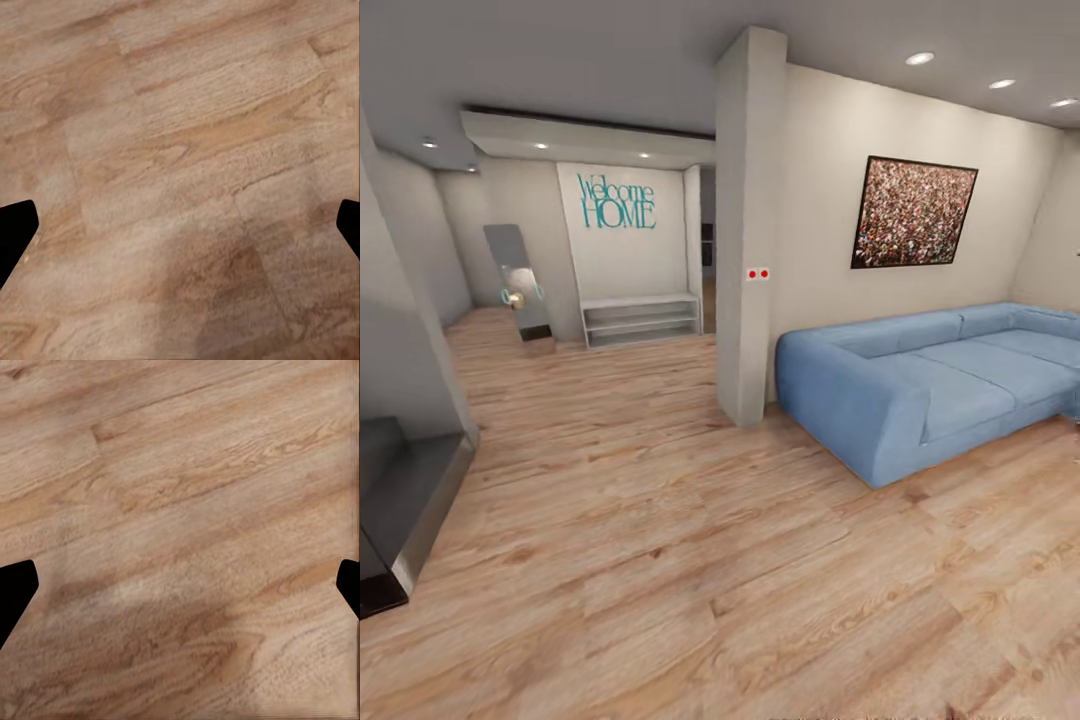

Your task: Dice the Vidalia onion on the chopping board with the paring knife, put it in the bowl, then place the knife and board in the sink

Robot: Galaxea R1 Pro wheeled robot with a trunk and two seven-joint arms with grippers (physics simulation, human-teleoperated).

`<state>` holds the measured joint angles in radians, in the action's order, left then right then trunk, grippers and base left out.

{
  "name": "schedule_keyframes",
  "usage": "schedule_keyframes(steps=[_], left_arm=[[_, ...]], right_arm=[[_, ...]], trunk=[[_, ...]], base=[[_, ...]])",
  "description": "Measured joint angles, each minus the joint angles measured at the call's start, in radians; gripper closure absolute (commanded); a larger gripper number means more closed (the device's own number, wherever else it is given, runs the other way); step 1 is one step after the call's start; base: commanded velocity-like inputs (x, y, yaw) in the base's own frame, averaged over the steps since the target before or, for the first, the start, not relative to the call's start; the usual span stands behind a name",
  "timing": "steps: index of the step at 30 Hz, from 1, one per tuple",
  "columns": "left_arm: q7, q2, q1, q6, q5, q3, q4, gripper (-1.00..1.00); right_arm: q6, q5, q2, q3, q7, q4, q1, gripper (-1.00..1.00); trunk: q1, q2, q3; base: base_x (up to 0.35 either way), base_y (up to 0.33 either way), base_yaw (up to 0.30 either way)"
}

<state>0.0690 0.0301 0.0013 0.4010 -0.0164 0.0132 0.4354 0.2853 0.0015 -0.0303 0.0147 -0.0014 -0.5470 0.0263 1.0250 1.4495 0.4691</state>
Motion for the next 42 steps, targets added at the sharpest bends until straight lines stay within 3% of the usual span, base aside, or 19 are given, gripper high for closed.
schedule_keyframes(steps=[8, 29, 42], left_arm=[[0.017, 0.019, 0.000, 0.006, 0.000, -0.002, -0.055, -1.00], [0.019, 0.021, 0.000, 0.009, 0.000, -0.003, -0.080, -1.00], [0.020, 0.021, 0.000, 0.045, 0.000, -0.004, -0.082, -1.00]], right_arm=[[0.001, 0.000, 0.000, 0.000, 0.000, 0.001, -0.001, -1.00], [0.001, 0.000, 0.001, 0.000, 0.000, 0.002, 0.000, -1.00], [0.002, 0.000, 0.003, -0.001, 0.000, 0.015, 0.000, -1.00]], trunk=[[0.000, 0.000, 0.000], [0.000, 0.000, 0.000], [0.000, 0.000, 0.000]], base=[[0.000, 0.000, -0.241], [0.000, 0.000, -0.243], [0.000, 0.000, -0.243]])
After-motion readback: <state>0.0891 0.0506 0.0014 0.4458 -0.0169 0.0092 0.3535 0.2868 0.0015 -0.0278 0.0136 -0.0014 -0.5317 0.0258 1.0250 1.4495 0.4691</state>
